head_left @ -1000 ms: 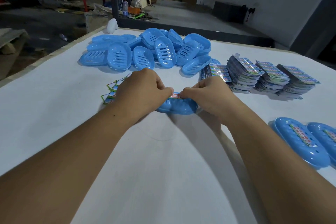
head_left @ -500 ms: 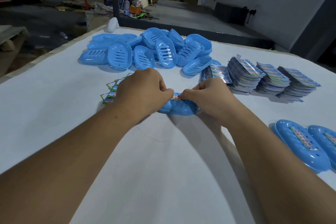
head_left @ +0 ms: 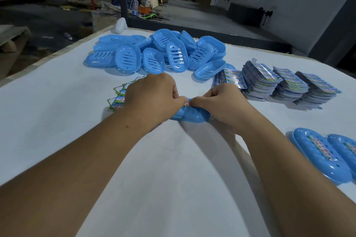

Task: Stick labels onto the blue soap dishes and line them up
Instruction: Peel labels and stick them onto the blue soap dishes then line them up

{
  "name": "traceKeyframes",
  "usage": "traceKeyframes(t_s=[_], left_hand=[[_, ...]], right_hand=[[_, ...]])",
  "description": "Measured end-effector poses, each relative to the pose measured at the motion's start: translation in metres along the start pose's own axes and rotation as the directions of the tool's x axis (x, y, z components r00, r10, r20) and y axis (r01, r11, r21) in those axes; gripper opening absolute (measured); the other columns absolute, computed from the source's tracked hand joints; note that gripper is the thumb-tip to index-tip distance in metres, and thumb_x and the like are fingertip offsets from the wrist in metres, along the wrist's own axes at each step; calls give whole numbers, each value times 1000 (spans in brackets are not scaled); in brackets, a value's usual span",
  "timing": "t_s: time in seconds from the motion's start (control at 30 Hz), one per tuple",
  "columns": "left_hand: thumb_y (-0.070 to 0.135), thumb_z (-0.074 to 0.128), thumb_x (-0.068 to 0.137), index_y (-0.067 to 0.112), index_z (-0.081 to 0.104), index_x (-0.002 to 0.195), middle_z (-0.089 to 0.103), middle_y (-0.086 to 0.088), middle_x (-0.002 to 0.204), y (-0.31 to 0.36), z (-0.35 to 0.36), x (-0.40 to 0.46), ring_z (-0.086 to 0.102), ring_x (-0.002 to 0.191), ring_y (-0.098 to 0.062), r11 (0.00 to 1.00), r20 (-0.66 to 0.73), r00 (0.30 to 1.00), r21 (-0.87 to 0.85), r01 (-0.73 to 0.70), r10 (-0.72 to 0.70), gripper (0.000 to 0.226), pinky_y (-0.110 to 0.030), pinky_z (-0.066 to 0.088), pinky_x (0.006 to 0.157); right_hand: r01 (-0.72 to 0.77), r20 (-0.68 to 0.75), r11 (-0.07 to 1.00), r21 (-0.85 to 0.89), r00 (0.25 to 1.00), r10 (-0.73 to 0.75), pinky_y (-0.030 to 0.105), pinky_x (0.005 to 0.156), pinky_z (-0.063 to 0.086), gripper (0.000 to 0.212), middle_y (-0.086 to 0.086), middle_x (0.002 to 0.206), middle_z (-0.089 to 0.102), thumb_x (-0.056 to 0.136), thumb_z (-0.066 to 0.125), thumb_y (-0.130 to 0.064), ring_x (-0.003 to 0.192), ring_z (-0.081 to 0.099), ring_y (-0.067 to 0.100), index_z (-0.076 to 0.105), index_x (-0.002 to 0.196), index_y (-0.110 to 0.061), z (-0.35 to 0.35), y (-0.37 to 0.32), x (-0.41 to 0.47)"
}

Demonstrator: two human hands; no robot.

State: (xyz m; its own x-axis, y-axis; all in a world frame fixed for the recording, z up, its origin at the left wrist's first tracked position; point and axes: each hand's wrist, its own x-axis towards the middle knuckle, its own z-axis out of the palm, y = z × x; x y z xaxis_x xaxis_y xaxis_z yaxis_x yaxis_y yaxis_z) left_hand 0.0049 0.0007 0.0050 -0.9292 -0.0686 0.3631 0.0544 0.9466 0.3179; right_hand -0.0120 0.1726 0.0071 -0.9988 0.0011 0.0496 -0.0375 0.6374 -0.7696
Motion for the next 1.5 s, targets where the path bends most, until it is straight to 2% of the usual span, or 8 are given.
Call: traceKeyframes(t_s=[0.13,0.37,0.57,0.77,0.9,1.03,1.17,1.5], left_hand=[[66,68,80,32,56,63,67,5,88,2,-3,-1,63,84,-23,999,0,1000,46,-14,14,40,-31,38,66],[66,67,81,28,65,75,68,1,88,4,-9,-3,63,83,-24,995,-11,999,96,-36,37,39,-31,43,63],[53,68,85,24,74,87,70,-2,92,-1,-13,-1,64,86,-26,997,23,1000,69,20,-21,29,-33,49,66],[44,55,97,23,71,96,70,-5,96,-5,-11,1,62,84,-26,997,-11,998,36,63,-63,27,-34,44,64],[40,48,100,25,68,100,70,-5,101,-6,-11,2,61,87,-28,997,-24,997,2,73,-73,24,-35,42,68],[40,49,99,27,67,95,70,-3,95,-6,-10,2,59,82,-24,998,-42,997,-11,56,-57,22,-34,40,65],[43,53,96,31,64,88,69,-1,93,-6,-9,1,55,78,-24,998,-63,997,-50,50,-53,19,-34,39,65],[53,55,92,32,65,88,69,-6,96,-2,-11,-8,60,80,-28,997,6,1000,-75,11,-11,23,-39,50,71]], right_hand=[[32,15,998,-62,999,-31,22,45,36,39,-8,45,51,72,86,-43,40,39,5,66,44,-22,-1,1,-1],[12,-7,997,-74,1000,-12,20,41,32,52,-11,46,54,66,87,-57,36,41,4,68,76,-10,-5,6,1],[-34,49,999,12,998,33,12,32,32,26,-16,48,62,78,85,-41,36,49,-2,73,72,-19,-7,8,6],[101,-34,994,-41,994,-102,19,56,46,30,-11,74,68,82,75,-53,55,58,-2,72,89,-24,-4,11,5],[291,156,946,-142,950,-269,18,80,45,88,-20,119,61,57,70,-78,102,59,-3,56,136,-40,4,7,-7],[364,209,892,-267,926,-315,26,95,48,106,-17,126,61,47,64,-84,113,60,4,53,141,-35,13,2,-15],[304,135,883,-359,953,-273,43,102,49,94,-9,125,64,59,67,-83,117,60,18,52,139,-37,9,0,-23],[-98,-307,814,-573,946,-102,45,100,38,70,2,128,51,80,52,-74,118,46,31,54,133,-28,-42,37,-82]])
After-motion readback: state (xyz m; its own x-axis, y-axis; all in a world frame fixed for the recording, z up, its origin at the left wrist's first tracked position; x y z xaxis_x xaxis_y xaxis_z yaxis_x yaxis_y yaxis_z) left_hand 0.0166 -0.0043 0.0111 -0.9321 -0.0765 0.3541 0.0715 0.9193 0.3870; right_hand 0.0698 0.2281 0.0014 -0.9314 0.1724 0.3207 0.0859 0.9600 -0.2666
